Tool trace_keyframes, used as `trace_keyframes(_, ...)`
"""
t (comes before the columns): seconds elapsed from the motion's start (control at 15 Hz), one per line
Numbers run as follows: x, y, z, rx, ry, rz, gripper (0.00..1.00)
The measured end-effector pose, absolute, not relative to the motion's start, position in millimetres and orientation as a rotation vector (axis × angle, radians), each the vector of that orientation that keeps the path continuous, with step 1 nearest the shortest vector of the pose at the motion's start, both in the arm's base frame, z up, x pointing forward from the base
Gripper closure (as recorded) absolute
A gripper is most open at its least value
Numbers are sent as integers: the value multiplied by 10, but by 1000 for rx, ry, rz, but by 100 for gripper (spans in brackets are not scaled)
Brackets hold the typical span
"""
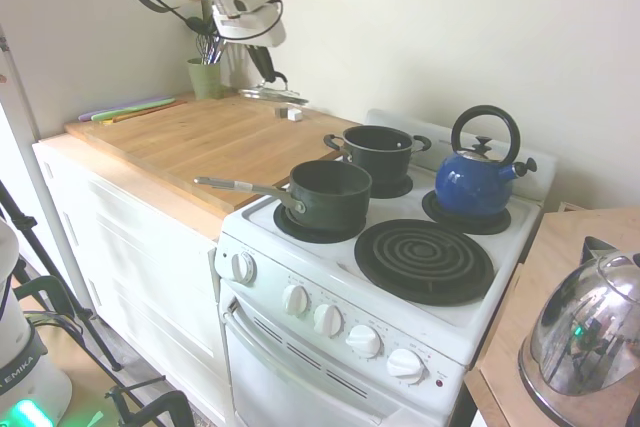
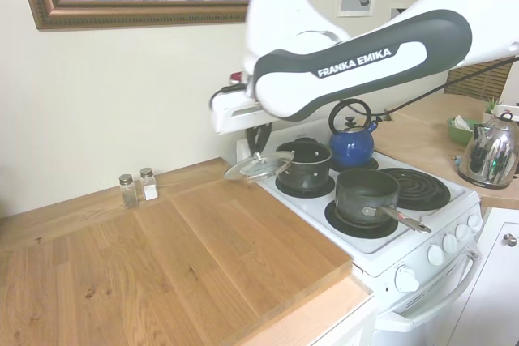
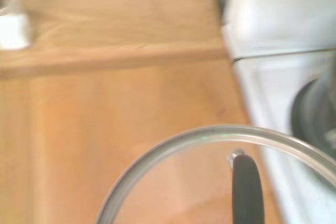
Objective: Uncover the lid of the pot
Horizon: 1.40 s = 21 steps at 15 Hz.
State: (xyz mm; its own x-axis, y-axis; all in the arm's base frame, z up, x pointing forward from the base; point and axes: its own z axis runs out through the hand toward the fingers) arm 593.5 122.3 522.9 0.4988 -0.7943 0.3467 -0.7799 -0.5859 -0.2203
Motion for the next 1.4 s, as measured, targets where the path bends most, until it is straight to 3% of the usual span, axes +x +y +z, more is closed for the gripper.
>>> trace_keyframes(0.47,6553,1586,4383,-2783,1476,-482,100)
trace_keyframes(1.27,6577,1180,3883,-2856,1533,-144,100)
trace_keyframes(1.33,6601,1141,3888,-2855,1530,-130,0)
trace_keyframes(1.4,6615,1118,3891,-2850,1524,-99,0)
